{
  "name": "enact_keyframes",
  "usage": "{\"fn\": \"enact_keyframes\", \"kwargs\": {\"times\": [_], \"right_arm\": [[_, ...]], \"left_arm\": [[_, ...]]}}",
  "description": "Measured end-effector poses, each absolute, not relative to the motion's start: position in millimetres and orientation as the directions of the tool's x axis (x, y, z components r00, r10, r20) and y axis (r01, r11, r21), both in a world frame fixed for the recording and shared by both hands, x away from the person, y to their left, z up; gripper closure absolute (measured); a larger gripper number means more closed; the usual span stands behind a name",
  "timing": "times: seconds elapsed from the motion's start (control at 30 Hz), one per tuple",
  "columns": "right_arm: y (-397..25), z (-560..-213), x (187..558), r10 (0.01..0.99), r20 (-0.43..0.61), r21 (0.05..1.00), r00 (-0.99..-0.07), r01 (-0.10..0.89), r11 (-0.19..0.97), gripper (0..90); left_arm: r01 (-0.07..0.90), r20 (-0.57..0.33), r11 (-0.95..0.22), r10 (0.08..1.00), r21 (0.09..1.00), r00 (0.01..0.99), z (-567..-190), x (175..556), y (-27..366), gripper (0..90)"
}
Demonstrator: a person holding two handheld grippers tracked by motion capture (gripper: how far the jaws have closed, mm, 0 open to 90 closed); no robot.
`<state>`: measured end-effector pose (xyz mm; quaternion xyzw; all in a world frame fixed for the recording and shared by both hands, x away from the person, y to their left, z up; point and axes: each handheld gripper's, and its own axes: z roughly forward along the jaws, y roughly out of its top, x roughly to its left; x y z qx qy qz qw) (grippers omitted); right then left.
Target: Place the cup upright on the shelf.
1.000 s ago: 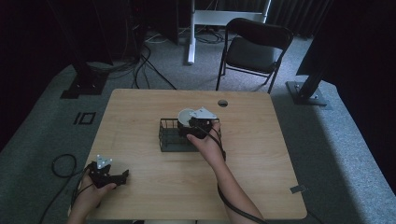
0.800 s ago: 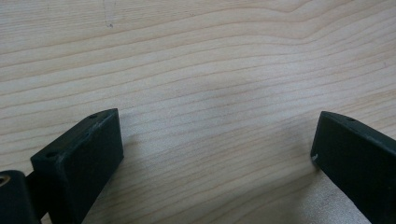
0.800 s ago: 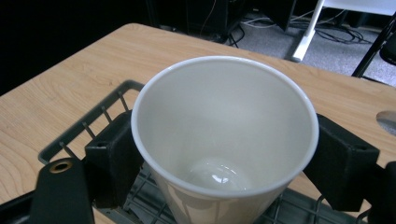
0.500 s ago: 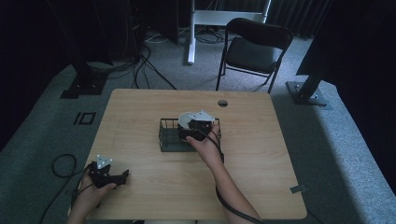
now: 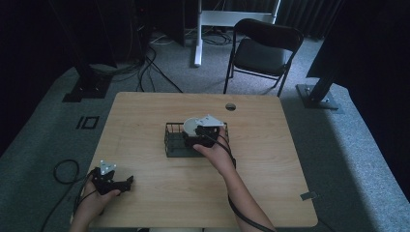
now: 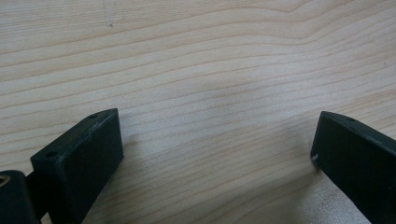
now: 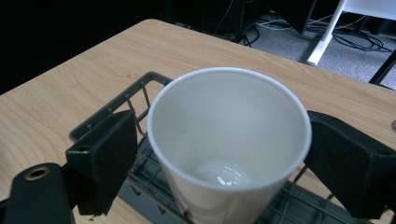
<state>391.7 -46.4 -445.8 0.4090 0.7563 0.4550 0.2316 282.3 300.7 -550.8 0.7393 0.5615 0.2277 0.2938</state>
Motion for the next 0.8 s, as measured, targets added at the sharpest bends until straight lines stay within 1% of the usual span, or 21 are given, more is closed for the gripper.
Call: {"fn": "enact_keyframes", "kwargs": {"times": [0.5,0.8], "right_arm": [[-73.3,-445.3,375.2,0.825,0.016,0.888,-0.565,0.388,0.249,11.7],[-88.9,-447.2,366.3,0.833,0.011,0.892,-0.553,0.381,0.241,11.7]], "left_arm": [[0.696,0.005,-0.193,0.965,0.691,0.263,-550.9,282.3,300.4,2.6],[0.697,0.007,-0.197,0.964,0.69,0.266,-550.8,282.3,300.7,2.6]]}}
